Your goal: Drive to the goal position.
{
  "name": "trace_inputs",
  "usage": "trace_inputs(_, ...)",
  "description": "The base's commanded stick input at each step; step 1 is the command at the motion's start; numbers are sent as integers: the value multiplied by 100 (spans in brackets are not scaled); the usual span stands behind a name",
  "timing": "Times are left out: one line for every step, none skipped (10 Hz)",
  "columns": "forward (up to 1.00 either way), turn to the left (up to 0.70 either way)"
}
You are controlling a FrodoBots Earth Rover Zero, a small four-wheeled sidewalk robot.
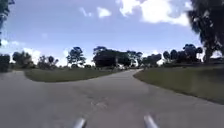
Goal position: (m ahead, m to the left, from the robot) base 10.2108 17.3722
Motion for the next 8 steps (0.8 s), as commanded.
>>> trace_inputs(50, 50)
trace_inputs(50, 50)
trace_inputs(50, 50)
trace_inputs(50, 50)
trace_inputs(50, 50)
trace_inputs(50, 37)
trace_inputs(50, 14)
trace_inputs(50, 0)
